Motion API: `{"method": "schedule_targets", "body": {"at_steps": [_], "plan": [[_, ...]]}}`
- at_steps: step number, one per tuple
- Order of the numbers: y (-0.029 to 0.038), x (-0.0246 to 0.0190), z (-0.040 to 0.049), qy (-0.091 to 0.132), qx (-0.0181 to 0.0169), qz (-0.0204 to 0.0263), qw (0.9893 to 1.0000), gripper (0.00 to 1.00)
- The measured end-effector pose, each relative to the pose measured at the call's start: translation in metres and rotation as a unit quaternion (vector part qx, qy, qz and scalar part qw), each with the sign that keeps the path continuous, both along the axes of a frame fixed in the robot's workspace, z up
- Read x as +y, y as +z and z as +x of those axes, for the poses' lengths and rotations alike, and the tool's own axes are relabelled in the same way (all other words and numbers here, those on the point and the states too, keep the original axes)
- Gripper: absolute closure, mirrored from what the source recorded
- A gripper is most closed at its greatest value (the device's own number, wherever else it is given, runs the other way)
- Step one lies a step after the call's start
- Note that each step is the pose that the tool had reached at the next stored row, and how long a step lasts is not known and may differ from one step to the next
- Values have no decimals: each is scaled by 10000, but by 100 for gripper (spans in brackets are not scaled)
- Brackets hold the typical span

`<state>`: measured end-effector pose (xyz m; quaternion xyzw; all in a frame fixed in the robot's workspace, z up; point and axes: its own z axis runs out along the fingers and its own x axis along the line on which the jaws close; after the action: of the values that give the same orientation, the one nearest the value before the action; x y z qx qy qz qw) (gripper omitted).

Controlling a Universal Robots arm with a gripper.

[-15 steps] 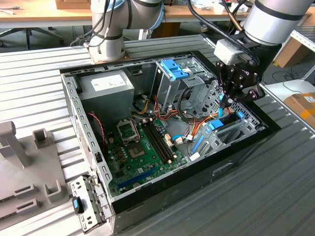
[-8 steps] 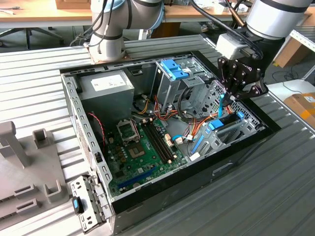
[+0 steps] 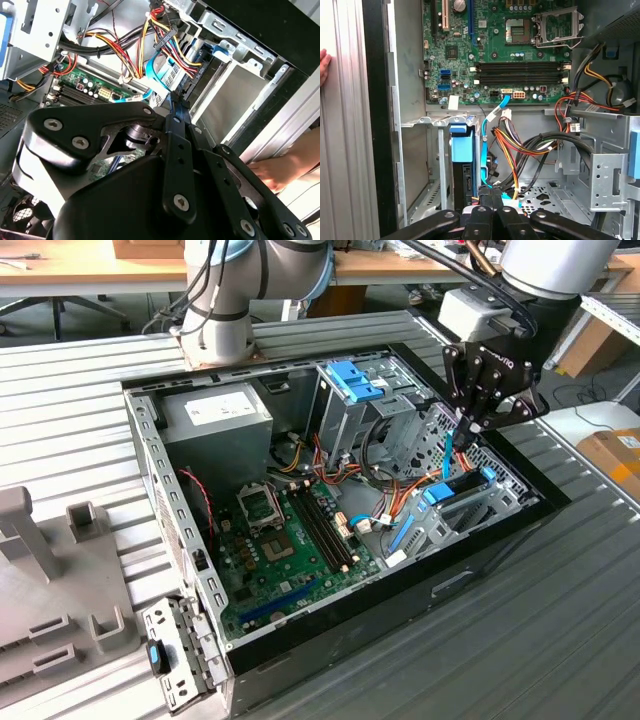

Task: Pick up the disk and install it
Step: 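Insert the first disk wire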

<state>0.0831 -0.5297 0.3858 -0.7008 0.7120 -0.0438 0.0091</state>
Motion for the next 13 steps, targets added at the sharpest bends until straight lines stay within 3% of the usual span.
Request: {"method": "schedule_targets", "body": {"at_steps": [8, 9, 13], "plan": [[0, 1, 0, -1, 0, 0, 10000, 89], [0, 2, 1, 0, 0, 0, 10000, 82], [5, 17, 2, 0, 0, -15, 10000, 82]]}}
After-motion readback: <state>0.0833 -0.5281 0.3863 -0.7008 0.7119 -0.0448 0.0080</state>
